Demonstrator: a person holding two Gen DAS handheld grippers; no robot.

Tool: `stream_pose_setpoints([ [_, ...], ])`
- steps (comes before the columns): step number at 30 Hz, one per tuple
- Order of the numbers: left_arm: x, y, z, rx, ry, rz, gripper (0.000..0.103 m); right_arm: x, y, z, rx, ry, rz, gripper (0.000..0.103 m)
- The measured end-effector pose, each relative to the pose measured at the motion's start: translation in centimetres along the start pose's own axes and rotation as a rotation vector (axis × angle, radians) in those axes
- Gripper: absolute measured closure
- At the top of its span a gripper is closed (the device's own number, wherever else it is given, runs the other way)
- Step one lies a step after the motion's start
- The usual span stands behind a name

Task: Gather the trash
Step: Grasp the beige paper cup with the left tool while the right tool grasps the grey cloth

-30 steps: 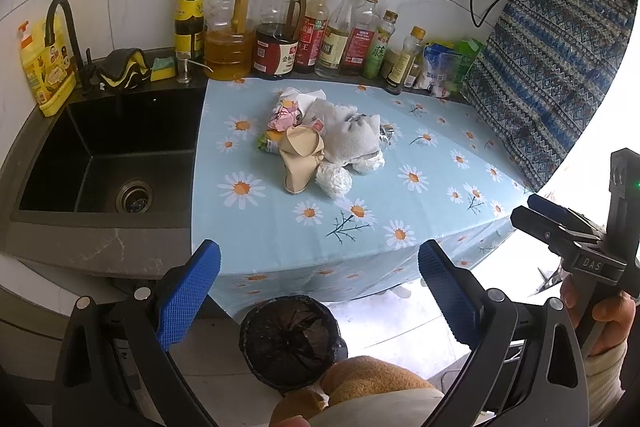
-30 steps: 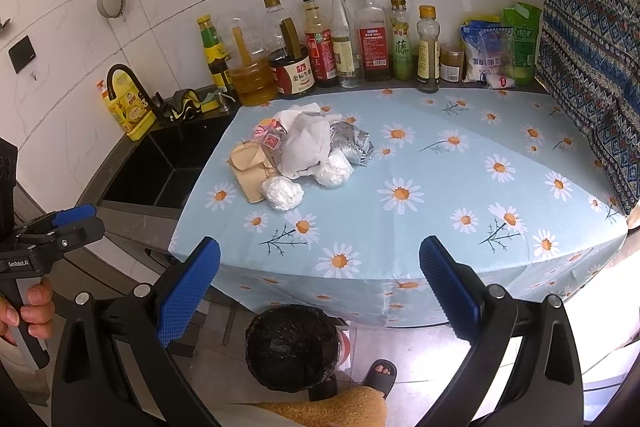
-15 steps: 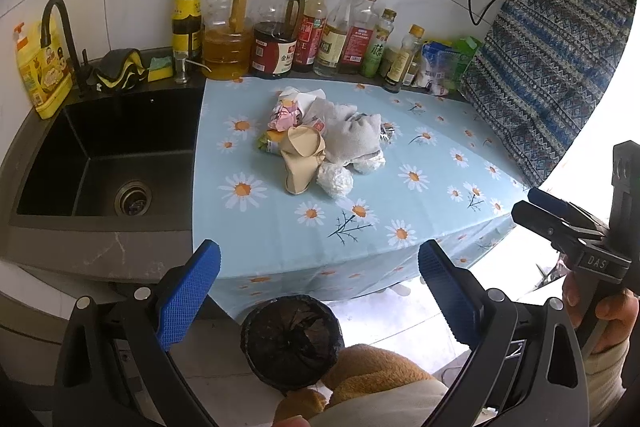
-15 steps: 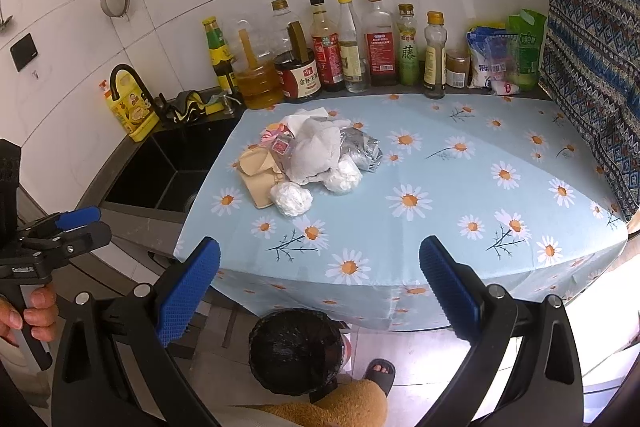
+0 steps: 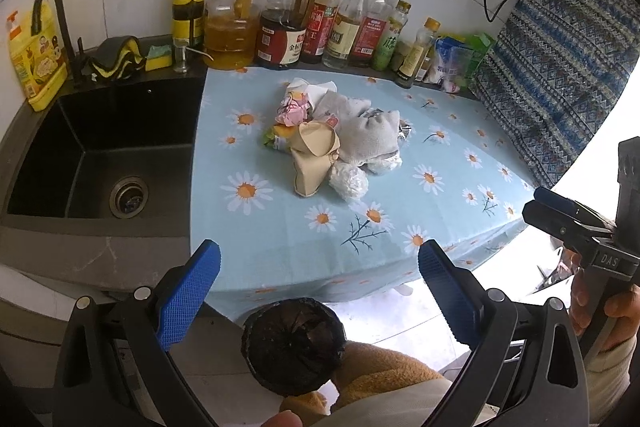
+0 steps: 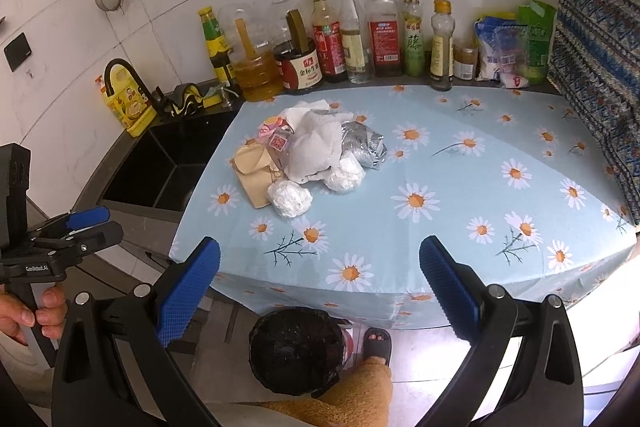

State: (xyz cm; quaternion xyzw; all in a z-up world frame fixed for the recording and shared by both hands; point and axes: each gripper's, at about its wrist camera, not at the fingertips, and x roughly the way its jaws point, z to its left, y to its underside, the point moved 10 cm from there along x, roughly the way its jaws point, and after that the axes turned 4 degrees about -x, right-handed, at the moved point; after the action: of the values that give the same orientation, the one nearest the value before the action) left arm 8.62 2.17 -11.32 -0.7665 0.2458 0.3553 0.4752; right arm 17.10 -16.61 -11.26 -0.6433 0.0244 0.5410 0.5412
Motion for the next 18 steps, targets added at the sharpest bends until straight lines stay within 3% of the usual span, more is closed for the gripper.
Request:
stream_pose_setpoints([
  [13,6.4,-2.7,-0.6,-0.025,0.01,0.07,0.007,6.3,-3.2,-1.1,-0.025,-0.117,0.078,0.004],
  [18,9.1,-4.1,0.0,-0.042,-0.031,0.078,0.007,8.7,-4.8,-1.5,-0.013,-0.201,0.096,0.005],
])
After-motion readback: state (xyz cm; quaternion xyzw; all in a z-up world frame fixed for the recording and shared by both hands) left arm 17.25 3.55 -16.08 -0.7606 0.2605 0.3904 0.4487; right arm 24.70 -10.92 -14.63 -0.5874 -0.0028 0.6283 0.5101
